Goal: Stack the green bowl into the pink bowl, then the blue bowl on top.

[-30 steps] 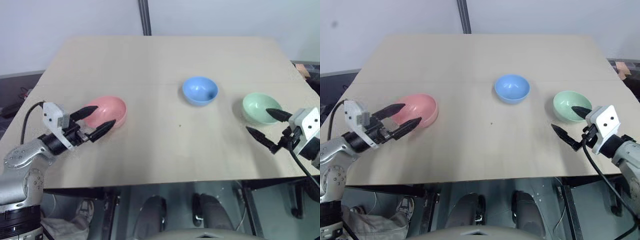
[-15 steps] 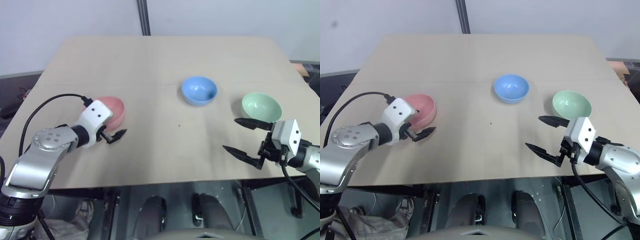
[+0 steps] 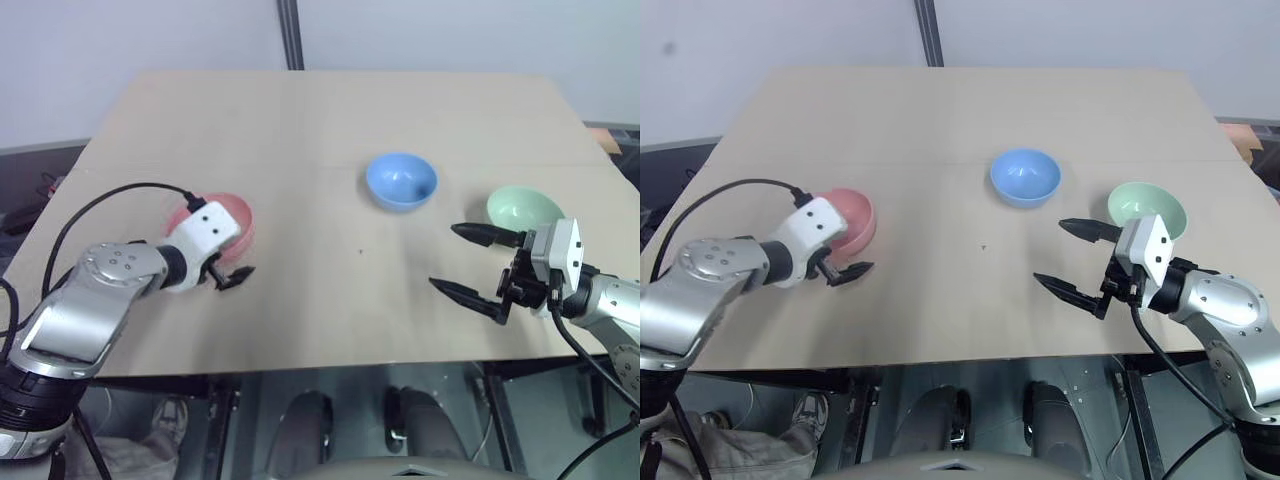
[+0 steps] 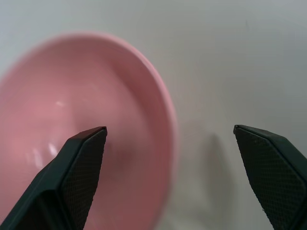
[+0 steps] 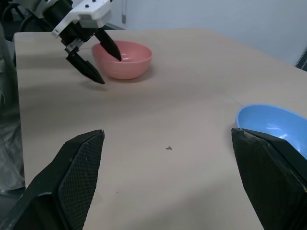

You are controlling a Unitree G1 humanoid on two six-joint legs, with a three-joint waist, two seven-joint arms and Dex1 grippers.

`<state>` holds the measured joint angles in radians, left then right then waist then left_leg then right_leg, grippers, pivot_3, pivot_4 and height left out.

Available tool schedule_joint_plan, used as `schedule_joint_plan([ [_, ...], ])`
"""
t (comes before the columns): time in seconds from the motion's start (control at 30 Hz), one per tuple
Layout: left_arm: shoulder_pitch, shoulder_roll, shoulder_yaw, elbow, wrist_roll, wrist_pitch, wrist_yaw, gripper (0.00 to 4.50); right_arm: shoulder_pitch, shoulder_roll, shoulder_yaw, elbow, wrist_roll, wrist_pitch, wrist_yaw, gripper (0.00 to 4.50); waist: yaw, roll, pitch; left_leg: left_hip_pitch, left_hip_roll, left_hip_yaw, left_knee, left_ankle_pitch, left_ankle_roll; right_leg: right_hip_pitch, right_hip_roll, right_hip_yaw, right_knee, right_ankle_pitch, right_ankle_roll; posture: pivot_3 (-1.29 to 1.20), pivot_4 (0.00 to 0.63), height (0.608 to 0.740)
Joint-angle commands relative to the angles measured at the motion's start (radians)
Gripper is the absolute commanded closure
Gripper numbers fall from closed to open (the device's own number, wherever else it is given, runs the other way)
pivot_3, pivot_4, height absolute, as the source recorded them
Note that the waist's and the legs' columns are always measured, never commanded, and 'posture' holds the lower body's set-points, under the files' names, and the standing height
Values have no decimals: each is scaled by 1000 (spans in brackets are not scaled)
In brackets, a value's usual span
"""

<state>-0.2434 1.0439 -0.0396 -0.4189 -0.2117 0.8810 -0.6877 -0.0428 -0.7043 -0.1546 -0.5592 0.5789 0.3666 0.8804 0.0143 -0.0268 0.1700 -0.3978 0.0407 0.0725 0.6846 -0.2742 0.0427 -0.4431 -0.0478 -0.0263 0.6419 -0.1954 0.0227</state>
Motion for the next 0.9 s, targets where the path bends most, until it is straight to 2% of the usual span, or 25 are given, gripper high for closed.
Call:
schedule_joint_plan([
  [0.03,-27,-12,-13,-9,44,9,34,1299,1,5,-3,-8,-9,-21,-9,0,0,0,0,0,0,0,0,0,0,0,0,0,0,0,0,0,150,740],
  [0.2,-62,-54,-10,1,44,11,37,3700,10,8,-8,-15,-23,-23,-20,0,0,0,0,0,0,0,0,0,0,0,0,0,0,0,0,0,150,740],
  [0.27,-75,-68,1,-12,18,10,12,4436,16,5,-13,-20,-28,-21,-29,0,0,0,0,0,0,0,0,0,0,0,0,0,0,0,0,0,150,740],
  [0.4,-92,-84,19,-56,-52,-63,-83,4436,38,2,-36,-30,-28,-16,-53,0,0,0,0,0,0,0,0,0,0,0,0,0,0,1,1,0,150,740],
  [0.47,-126,-87,-15,-46,-102,-223,-243,4436,76,0,-55,-43,-37,-25,-63,0,2,0,0,0,0,0,0,0,0,0,0,0,0,1,1,0,150,740],
  [0.53,-169,-92,-64,-21,-127,-305,-362,4436,107,5,-72,-57,-39,-25,-79,0,6,0,0,-1,-1,0,1,0,0,0,0,-1,0,0,0,0,150,740],
  [0.6,-225,-115,-135,34,-83,-399,-421,4436,119,6,-79,-66,-43,-24,-94,0,4,0,0,-1,-1,0,1,0,0,0,0,0,0,0,0,0,150,740],
  [0.8,-429,-285,-376,325,103,-644,-535,4436,143,8,-103,-97,-45,-12,-140,0,2,0,0,0,-2,2,3,0,0,2,1,-1,1,0,0,0,150,740],
  [0.9,-488,-340,-454,477,213,-788,-550,4436,161,7,-113,-121,-42,-6,-154,0,-1,0,0,-1,-2,2,3,0,0,2,1,0,0,2,3,0,150,740],
])
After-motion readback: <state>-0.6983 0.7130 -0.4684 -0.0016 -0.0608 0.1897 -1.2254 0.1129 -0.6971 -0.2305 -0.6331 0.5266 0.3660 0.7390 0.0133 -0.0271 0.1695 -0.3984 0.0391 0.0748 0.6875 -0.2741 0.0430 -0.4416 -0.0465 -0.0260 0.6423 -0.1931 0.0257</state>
